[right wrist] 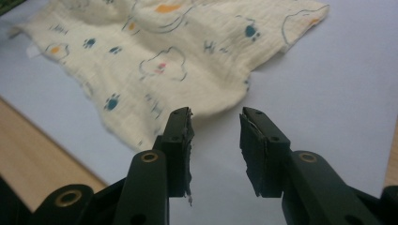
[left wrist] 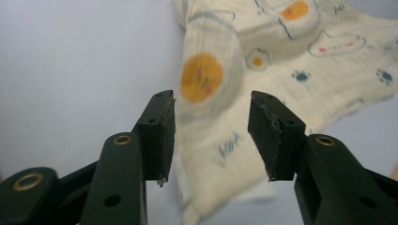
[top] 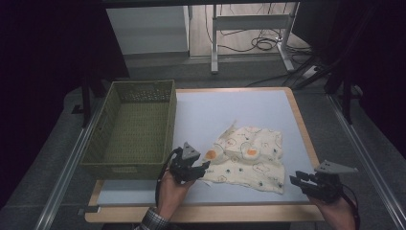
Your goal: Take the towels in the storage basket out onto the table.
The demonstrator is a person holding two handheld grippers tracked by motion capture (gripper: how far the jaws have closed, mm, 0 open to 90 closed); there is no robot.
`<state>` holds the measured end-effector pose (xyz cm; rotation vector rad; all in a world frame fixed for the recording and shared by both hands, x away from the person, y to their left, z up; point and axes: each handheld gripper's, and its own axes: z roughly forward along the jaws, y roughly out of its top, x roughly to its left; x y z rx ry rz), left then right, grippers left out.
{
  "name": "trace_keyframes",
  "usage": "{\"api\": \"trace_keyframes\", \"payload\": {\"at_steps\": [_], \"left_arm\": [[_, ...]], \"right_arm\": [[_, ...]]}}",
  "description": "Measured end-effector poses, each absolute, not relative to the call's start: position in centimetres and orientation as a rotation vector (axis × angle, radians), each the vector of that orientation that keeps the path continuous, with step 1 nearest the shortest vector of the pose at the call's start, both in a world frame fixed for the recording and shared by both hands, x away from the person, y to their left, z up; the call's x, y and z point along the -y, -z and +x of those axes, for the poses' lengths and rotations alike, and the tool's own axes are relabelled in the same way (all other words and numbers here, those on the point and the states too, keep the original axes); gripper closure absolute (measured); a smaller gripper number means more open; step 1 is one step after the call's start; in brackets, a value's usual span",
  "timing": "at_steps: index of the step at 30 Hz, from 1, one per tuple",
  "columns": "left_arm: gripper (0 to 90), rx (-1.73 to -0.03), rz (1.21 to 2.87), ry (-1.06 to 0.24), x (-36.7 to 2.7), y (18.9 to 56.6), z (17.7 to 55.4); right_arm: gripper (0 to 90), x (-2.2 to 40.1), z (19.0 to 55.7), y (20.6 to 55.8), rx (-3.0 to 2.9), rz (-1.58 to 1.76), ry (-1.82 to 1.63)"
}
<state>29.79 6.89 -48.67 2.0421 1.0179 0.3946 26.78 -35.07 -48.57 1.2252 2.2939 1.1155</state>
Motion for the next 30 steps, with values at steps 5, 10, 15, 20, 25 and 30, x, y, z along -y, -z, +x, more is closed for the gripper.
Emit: {"api": "trace_keyframes", "payload": {"at_steps": [5,10,15,20,25,30], "left_arm": [[50.7,-1.025,2.059,-0.442,-4.8,47.8,33.2],[51.1,-1.036,2.075,-0.473,-3.8,47.3,35.6],[51.7,-1.050,2.082,-0.502,-2.8,46.9,38.9],[54.3,-1.073,2.118,-0.506,-2.3,47.7,42.5],[54.4,-1.068,2.102,-0.476,-2.1,49.0,45.1],[52.0,-1.071,2.115,-0.500,-1.5,50.2,46.2]], "right_arm": [[64.3,34.6,29.4,49.2,-2.278,1.269,-1.138],[66.6,34.1,31.6,49.6,-2.271,1.281,-1.121],[69.9,33.8,33.3,49.5,-2.252,1.284,-1.108],[72.0,33.4,35.6,49.0,-2.229,1.282,-1.080],[72.8,33.0,37.9,48.7,-2.201,1.280,-1.057],[72.3,32.7,40.0,49.2,-2.184,1.298,-1.013]]}}
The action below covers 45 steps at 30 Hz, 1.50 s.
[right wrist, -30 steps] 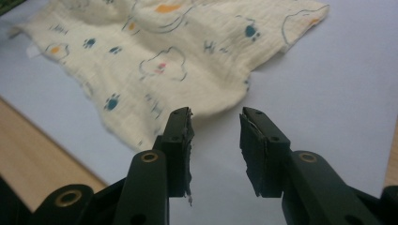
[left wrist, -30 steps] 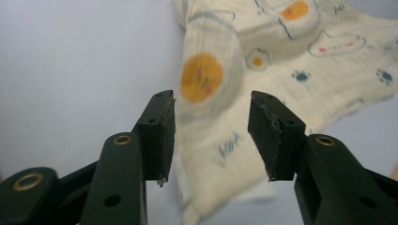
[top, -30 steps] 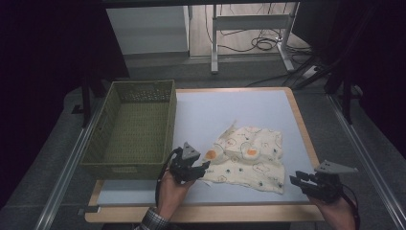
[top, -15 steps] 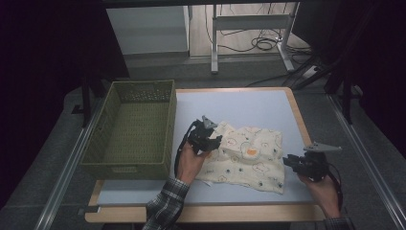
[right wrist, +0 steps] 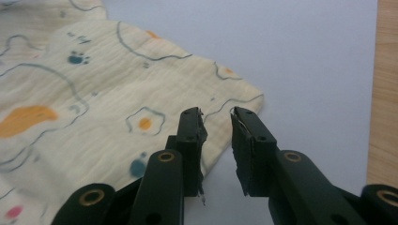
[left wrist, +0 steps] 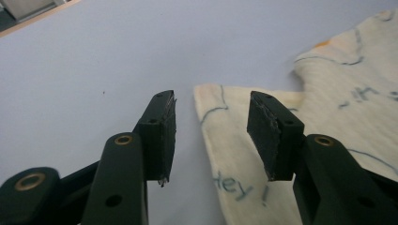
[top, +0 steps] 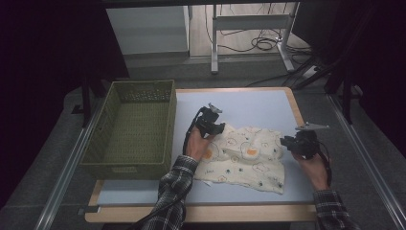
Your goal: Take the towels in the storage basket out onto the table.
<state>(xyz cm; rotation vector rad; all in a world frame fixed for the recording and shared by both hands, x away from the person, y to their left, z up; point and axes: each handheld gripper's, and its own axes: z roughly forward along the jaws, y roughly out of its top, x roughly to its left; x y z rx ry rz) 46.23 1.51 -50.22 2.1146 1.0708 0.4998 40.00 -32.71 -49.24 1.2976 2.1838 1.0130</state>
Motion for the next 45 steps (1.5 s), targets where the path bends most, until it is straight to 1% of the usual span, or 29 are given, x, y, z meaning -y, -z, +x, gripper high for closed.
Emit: {"api": "trace_keyframes", "payload": {"at_steps": [1,2,3,5,8,9,10,11,12,14,18,21,22,23,24,25,26,27,29,32,37,42,45], "left_arm": [[51.6,-1.079,2.115,-0.496,-1.4,50.5,46.4],[52.2,-1.083,2.138,-0.487,-1.3,51.1,46.7],[53.9,-1.083,2.138,-0.487,-1.3,51.1,46.7],[57.8,-1.058,2.210,-0.485,-0.8,52.3,46.7],[71.8,-1.018,2.227,-0.491,-0.7,52.7,46.4],[78.9,-1.021,2.221,-0.452,-0.5,52.7,46.2],[84.7,-1.020,2.230,-0.468,-0.3,52.6,46.1],[88.2,-1.018,2.237,-0.484,-0.2,52.6,46.0],[89.1,-1.018,2.237,-0.484,-0.2,52.6,46.0],[89.3,-1.018,2.218,-0.519,-0.3,52.3,45.9],[89.0,-1.076,2.076,-0.615,-2.1,50.9,46.1],[88.0,-1.134,2.052,-0.609,-3.2,50.4,46.8],[84.1,-1.151,2.055,-0.611,-3.3,50.5,46.8],[77.7,-1.157,2.067,-0.629,-3.3,50.6,46.8],[73.2,-1.152,2.075,-0.643,-3.4,50.6,46.8],[71.1,-1.147,2.080,-0.650,-3.5,50.7,46.8],[66.9,-1.154,2.079,-0.643,-3.6,50.7,46.9],[66.9,-1.162,2.073,-0.631,-3.8,50.8,47.0],[64.1,-1.170,2.069,-0.603,-3.8,51.0,47.3],[60.5,-1.170,2.078,-0.611,-3.7,51.2,47.5],[59.6,-1.182,2.042,-0.580,-3.8,51.3,48.3],[60.6,-1.174,2.061,-0.589,-3.7,51.5,48.9],[59.9,-1.181,2.047,-0.571,-4.0,51.8,49.3]], "right_arm": [[70.9,32.7,40.4,49.4,-2.176,1.301,-1.009],[64.2,32.5,41.1,50.0,-2.170,1.320,-0.999],[63.1,32.4,41.5,50.4,-2.173,1.326,-0.983],[63.1,32.1,41.9,51.1,-2.176,1.335,-0.950],[64.3,31.8,42.2,51.6,-2.184,1.339,-0.926],[70.8,31.6,42.1,51.8,-2.174,1.350,-0.920],[77.4,31.5,42.1,51.8,-2.169,1.362,-0.922],[85.7,31.5,42.1,51.8,-2.174,1.367,-0.921],[85.7,31.5,42.1,51.8,-2.174,1.367,-0.921],[87.5,31.2,42.1,51.7,-2.181,1.352,-0.904],[87.9,31.3,42.6,51.0,-2.156,1.325,-0.897],[87.4,31.7,43.4,50.5,-2.129,1.342,-0.925],[86.0,31.8,43.7,50.4,-2.138,1.355,-0.943],[82.6,31.8,43.7,50.4,-2.136,1.350,-0.953],[78.2,31.8,43.7,50.4,-2.127,1.338,-0.947],[75.0,31.8,43.6,50.3,-2.126,1.332,-0.943],[70.3,32.1,43.6,50.0,-2.122,1.332,-0.942],[70.3,32.1,43.6,50.0,-2.122,1.332,-0.942],[66.6,32.4,43.6,49.8,-2.110,1.354,-0.958],[61.4,32.7,43.9,49.7,-2.126,1.366,-0.980],[59.9,32.7,44.4,50.1,-2.133,1.376,-0.975],[61.4,32.9,44.9,50.1,-2.115,1.350,-0.956],[64.3,33.2,45.5,50.2,-2.110,1.361,-0.951]]}}
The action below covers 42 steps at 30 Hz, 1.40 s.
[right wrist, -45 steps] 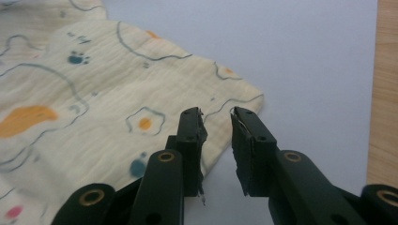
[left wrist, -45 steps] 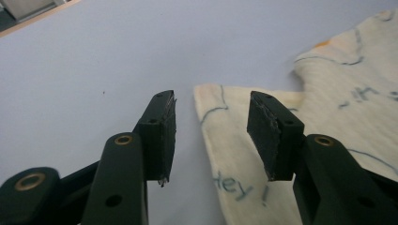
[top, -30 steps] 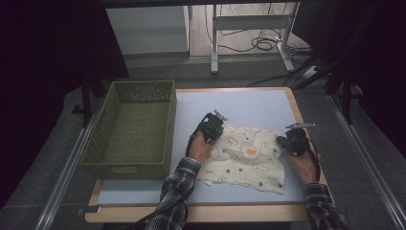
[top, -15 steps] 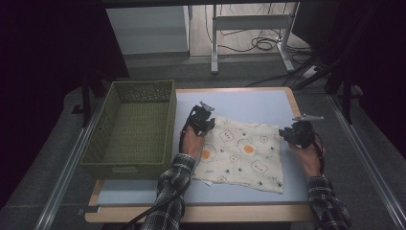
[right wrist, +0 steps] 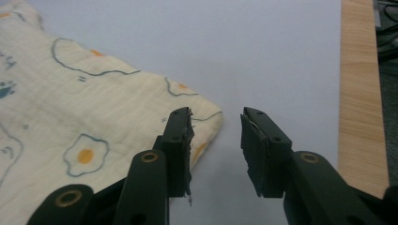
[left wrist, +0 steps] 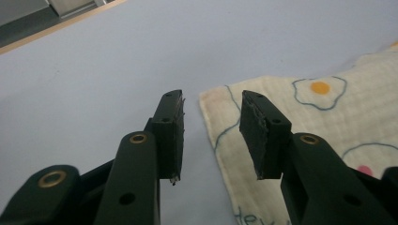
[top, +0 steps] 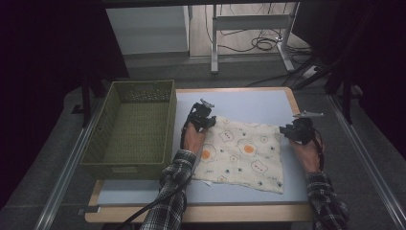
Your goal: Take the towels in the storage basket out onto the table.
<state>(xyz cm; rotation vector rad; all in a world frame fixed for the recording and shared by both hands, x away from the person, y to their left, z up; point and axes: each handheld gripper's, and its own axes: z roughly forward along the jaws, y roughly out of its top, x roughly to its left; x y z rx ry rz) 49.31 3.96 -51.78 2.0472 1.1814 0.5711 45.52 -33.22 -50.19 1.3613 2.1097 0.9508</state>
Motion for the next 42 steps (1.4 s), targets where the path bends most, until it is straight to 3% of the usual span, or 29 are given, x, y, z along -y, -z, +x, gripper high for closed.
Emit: {"api": "trace_keyframes", "payload": {"at_steps": [10,15,17,19,20,21,23,32,42], "left_arm": [[51.1,-1.175,2.066,-0.570,-3.6,52.7,49.9],[51.7,-1.165,2.105,-0.574,-3.1,53.4,50.0],[57.5,-1.165,2.092,-0.546,-3.2,53.4,50.1],[74.0,-1.149,2.087,-0.503,-3.1,53.5,50.0],[79.2,-1.140,2.091,-0.497,-3.0,53.5,50.0],[79.2,-1.138,2.095,-0.497,-2.9,53.4,50.0],[87.4,-1.136,2.111,-0.517,-2.6,53.3,50.0],[88.2,-1.146,2.006,-0.580,-3.6,51.8,49.9],[87.9,-1.094,1.953,-0.629,-4.4,50.1,47.2]], "right_arm": [[62.3,32.5,47.0,51.3,-2.133,1.367,-0.942],[62.5,32.2,47.3,51.7,-2.150,1.356,-0.913],[63.3,32.1,47.5,51.8,-2.160,1.349,-0.903],[68.5,32.0,47.5,51.8,-2.162,1.354,-0.909],[76.8,31.9,47.6,51.7,-2.171,1.349,-0.912],[76.8,31.9,47.6,51.7,-2.171,1.349,-0.912],[85.3,31.6,47.7,51.7,-2.180,1.355,-0.913],[87.1,31.7,47.7,50.3,-2.137,1.318,-0.908],[87.0,33.4,45.4,47.9,-2.107,1.287,-1.018]]}}
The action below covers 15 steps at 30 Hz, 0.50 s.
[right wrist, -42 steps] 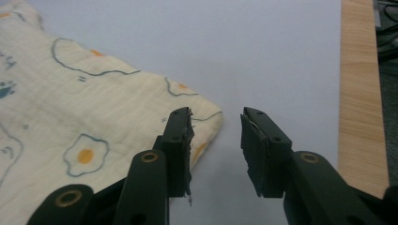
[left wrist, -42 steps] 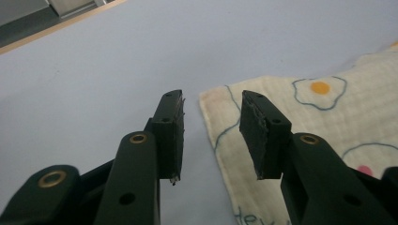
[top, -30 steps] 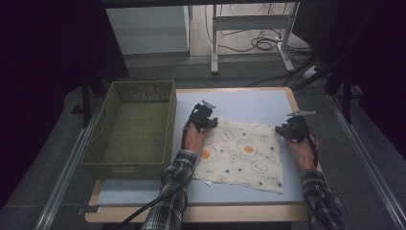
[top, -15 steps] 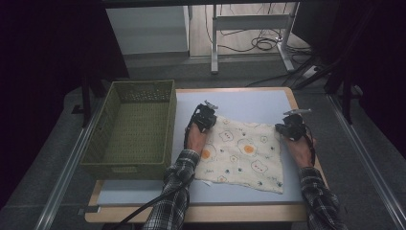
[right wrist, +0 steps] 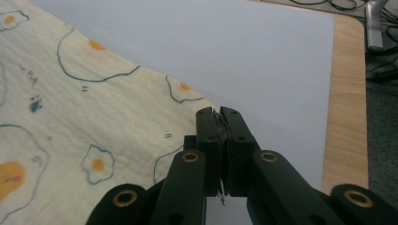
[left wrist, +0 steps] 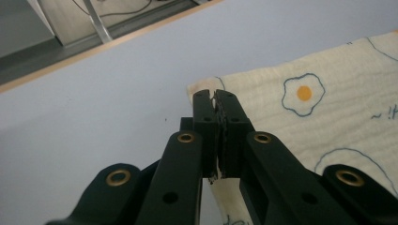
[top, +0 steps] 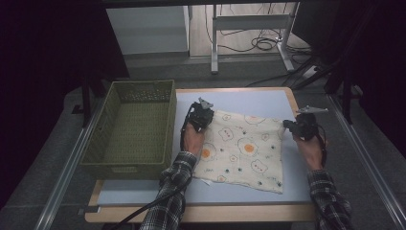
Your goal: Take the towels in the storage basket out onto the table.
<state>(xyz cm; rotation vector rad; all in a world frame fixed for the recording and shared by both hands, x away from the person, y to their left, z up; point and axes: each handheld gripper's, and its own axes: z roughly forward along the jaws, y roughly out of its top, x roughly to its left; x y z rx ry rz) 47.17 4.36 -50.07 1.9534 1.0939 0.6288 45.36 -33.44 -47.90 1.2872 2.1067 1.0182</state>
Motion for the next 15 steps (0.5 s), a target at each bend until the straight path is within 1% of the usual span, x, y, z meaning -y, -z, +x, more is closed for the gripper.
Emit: {"api": "trace_keyframes", "payload": {"at_steps": [7,10,12,13,15], "left_arm": [[87.6,-1.083,1.950,-0.661,-4.9,49.9,44.1],[88.6,-1.088,1.963,-0.710,-5.1,50.0,42.6],[88.7,-1.092,1.958,-0.701,-5.4,50.1,41.9],[88.7,-1.097,1.951,-0.699,-5.6,50.2,41.5],[89.5,-1.098,1.939,-0.652,-5.9,50.4,40.9]], "right_arm": [[86.9,33.5,42.8,47.1,-2.137,1.233,-1.061],[86.9,33.5,41.6,47.3,-2.152,1.215,-1.068],[86.9,33.6,40.4,47.6,-2.163,1.208,-1.055],[86.9,33.6,40.4,47.6,-2.163,1.208,-1.055],[87.0,33.8,39.6,47.9,-2.162,1.210,-1.077]]}}
